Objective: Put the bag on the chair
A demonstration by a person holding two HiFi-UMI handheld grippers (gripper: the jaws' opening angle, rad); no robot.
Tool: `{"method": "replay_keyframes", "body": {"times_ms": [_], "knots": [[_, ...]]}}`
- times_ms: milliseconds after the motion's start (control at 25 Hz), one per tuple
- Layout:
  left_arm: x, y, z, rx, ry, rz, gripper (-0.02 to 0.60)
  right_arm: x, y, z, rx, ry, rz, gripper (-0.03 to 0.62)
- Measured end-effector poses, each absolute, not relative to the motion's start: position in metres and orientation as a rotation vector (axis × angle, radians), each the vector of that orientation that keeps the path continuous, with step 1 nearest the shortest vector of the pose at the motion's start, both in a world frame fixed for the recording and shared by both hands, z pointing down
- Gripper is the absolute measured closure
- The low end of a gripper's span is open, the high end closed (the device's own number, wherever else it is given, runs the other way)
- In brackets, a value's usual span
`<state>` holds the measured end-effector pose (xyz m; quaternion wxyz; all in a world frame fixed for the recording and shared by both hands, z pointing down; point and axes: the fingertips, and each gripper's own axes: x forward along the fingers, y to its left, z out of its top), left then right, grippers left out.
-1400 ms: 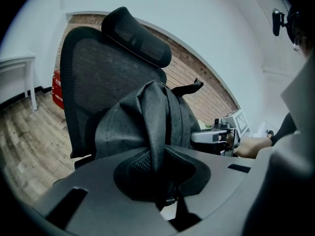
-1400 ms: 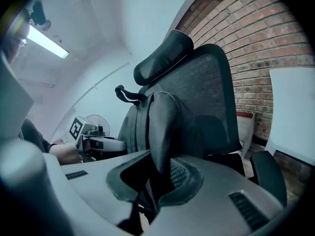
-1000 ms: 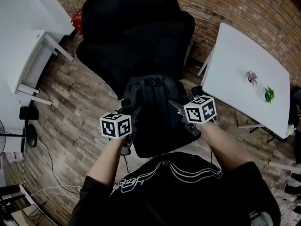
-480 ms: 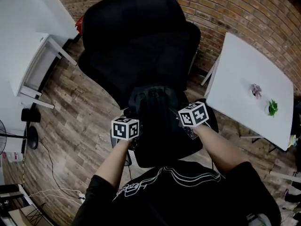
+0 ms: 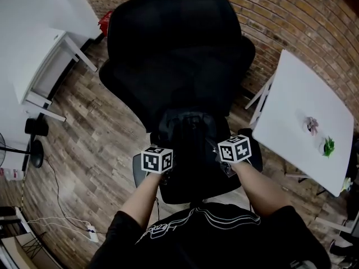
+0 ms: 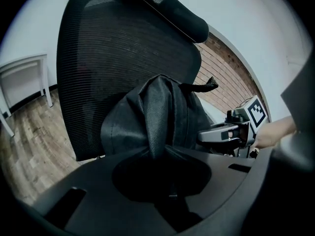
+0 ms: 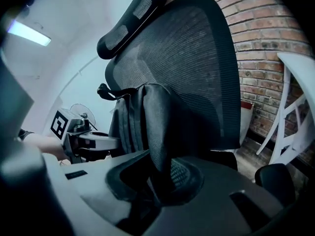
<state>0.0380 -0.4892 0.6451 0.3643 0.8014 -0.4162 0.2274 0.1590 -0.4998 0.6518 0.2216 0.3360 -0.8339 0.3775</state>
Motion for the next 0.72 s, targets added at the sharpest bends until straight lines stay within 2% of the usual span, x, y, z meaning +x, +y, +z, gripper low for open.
{"method": "replay_keyframes", "body": {"times_ms": [200, 360, 520, 560, 600, 720], "knots": [[0.038, -0.492, 0.649, 2.068, -1.116, 0.565, 0.502, 0.160, -0.502, 0.653, 0.934, -2.324, 1.073, 0.535], [0.035, -0.485, 0.652, 2.050, -1.134, 0.576, 0.409, 0.163, -0.498, 0.652, 0.976, -2.337, 1.079, 0.504], [0.023, -0.479, 0.645, 2.075, -1.172, 0.530, 0.307, 0.168, -0.493, 0.650, 1.027, -2.327, 1.002, 0.423], [0.021, -0.478, 0.642, 2.083, -1.182, 0.520, 0.287, 0.170, -0.492, 0.647, 1.039, -2.329, 0.980, 0.374], [0.019, -0.476, 0.639, 2.092, -1.191, 0.514, 0.276, 0.173, -0.490, 0.643, 1.054, -2.332, 0.956, 0.348], [0.015, -0.472, 0.630, 2.113, -1.210, 0.503, 0.261, 0.186, -0.482, 0.630, 1.095, -2.340, 0.905, 0.326]]}}
